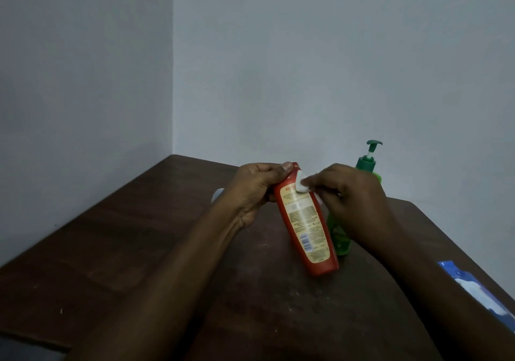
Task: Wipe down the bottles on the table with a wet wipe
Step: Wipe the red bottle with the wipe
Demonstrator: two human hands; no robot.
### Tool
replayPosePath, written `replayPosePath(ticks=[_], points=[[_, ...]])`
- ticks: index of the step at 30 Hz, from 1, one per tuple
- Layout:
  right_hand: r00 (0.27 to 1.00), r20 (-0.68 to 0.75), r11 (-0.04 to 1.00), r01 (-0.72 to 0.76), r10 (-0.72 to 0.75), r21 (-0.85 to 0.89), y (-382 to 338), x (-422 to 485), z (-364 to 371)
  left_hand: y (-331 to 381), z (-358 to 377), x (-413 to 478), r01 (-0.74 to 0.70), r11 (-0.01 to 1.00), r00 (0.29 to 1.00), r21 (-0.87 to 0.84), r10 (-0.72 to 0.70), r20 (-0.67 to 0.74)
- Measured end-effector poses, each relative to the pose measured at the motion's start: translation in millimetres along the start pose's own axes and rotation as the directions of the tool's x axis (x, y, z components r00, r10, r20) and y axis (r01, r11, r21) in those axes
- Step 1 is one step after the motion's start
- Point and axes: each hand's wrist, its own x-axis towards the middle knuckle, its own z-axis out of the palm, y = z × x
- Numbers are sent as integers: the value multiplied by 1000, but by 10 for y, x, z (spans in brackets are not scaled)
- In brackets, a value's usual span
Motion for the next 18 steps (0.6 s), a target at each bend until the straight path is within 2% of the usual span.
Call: replayPosePath(ticks=[4,10,12,18], points=[[1000,13,999,22,-21,-27,-28,-31,22,22,-28,5,12,999,999,-49,-13,-32],[975,199,991,113,-96,-78,-31,-500,-106,45,-63,29,14,998,997,-67,-19,-77],[977,188,988,121,-101,-97,-15,-476,-78,34,-57,36,14,998,998,-61,-18,-64],[987,29,974,159,-156,-163,-63,-33,37,-20,10,-7,4,999,1000,-52,-3,19]])
